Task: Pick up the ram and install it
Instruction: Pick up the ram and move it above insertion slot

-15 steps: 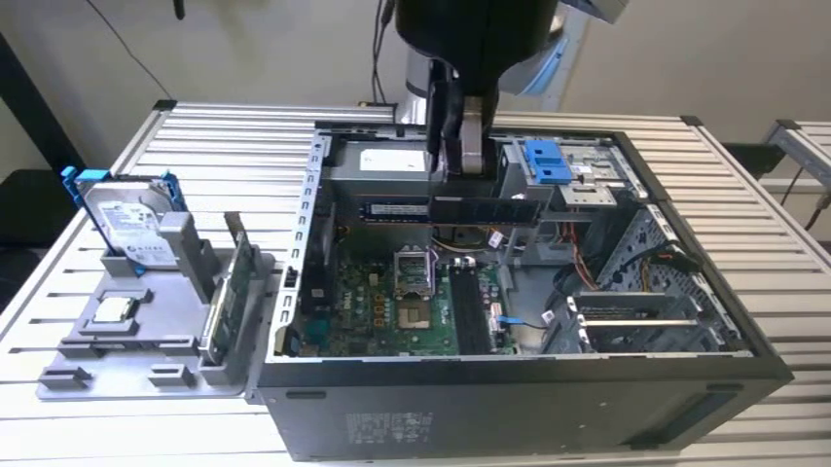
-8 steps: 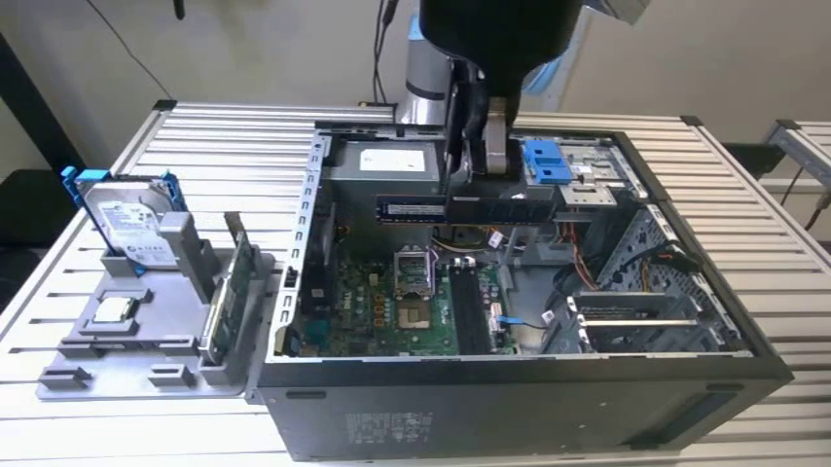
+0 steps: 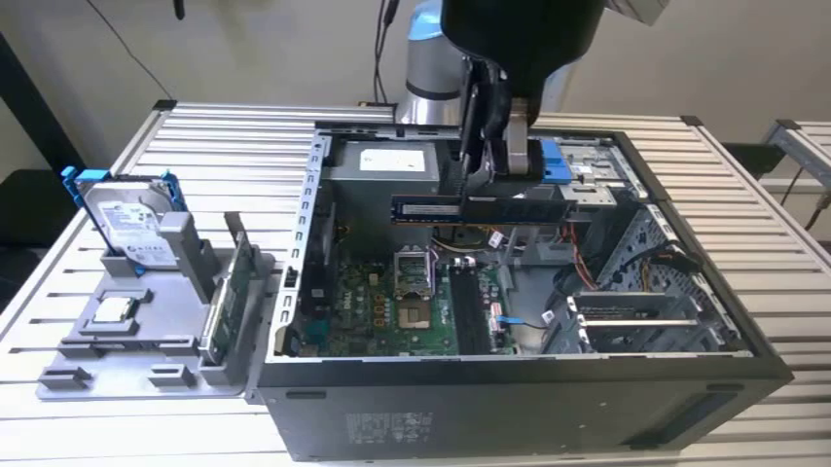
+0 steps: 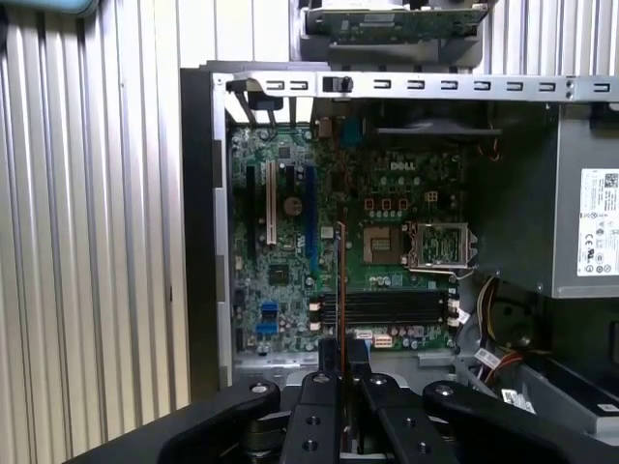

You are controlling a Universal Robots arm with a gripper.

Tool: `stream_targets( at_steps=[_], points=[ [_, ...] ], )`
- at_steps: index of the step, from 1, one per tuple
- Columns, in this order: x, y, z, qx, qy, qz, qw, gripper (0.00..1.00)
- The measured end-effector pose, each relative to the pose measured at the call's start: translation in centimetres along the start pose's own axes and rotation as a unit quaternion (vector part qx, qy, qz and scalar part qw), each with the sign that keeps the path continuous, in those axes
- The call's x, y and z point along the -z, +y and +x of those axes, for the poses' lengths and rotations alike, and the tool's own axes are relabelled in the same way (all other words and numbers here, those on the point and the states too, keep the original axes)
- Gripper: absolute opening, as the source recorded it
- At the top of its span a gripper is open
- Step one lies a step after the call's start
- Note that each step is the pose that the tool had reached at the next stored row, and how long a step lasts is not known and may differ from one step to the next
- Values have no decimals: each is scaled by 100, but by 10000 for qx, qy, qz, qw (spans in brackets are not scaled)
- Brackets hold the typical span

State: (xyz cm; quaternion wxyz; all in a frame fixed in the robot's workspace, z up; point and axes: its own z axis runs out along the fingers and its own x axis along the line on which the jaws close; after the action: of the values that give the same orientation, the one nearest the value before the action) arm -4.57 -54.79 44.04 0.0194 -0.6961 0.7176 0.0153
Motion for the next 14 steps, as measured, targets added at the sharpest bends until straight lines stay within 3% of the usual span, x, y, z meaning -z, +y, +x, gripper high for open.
stream_targets(
  at_steps=[14],
  points=[
    [-1,-128,-4,0,0,0,10000,14]
  ],
)
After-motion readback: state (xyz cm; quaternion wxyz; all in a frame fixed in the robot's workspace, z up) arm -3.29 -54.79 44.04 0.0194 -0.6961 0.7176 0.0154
